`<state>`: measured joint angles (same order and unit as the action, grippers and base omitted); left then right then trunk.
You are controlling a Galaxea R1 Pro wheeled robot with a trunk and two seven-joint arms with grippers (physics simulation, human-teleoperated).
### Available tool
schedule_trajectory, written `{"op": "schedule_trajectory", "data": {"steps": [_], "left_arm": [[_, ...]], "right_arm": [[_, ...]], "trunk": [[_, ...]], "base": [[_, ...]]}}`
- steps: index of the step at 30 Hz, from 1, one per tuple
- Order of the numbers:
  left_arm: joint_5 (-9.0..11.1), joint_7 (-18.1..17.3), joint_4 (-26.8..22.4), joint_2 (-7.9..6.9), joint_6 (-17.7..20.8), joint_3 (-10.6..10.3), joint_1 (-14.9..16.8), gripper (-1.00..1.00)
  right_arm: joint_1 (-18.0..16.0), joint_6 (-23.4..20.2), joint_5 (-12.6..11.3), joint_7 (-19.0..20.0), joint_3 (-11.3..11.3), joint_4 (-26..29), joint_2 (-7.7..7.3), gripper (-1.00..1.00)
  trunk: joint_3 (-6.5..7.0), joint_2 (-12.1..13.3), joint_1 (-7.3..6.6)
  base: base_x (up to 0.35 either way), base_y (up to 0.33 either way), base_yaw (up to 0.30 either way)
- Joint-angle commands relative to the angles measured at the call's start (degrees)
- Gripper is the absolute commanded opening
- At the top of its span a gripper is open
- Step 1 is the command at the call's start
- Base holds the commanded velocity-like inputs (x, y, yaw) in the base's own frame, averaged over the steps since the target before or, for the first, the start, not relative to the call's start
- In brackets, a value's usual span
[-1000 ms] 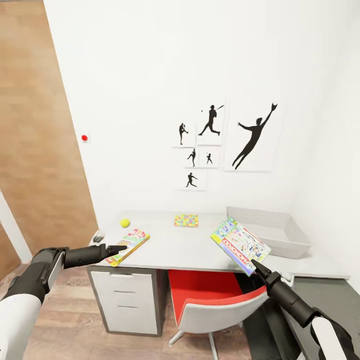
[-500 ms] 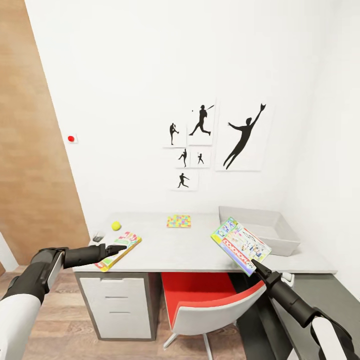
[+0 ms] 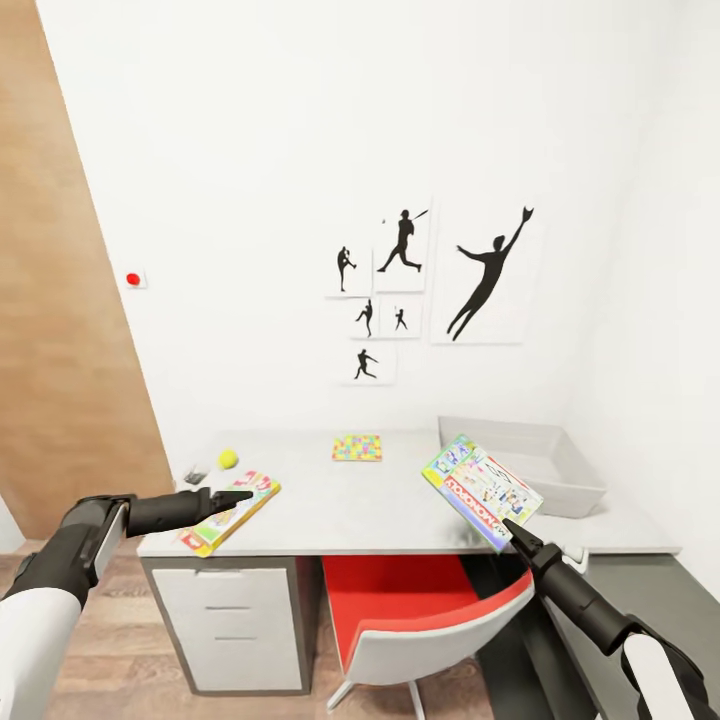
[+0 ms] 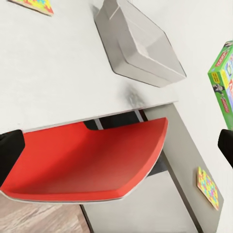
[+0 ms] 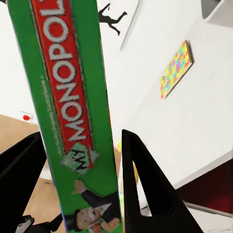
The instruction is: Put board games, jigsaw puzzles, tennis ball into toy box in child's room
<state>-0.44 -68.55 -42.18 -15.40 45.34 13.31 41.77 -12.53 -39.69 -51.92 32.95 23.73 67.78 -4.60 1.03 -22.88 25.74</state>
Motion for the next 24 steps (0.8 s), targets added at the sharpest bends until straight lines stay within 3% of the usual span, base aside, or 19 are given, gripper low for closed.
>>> {"op": "schedule_trajectory", "data": {"steps": [1, 24], "left_arm": [[0.0, -0.2, 0.0, 0.01, 0.5, 0.1, 0.0, 1.00], [0.0, -0.3, 0.0, -0.07, 0.4, 0.1, 0.0, 1.00]], "right_arm": [[0.0, -0.4, -0.2, 0.1, 0.1, 0.0, 0.02, -1.00], [0.0, -0.4, -0.2, -0.1, 0.1, -0.1, 0.02, -1.00]], "trunk": [[0.00, 0.0, 0.05], [0.80, 0.0, 0.05]], "base": [[0.234, 0.149, -0.198], [0.241, 0.061, -0.256]]}}
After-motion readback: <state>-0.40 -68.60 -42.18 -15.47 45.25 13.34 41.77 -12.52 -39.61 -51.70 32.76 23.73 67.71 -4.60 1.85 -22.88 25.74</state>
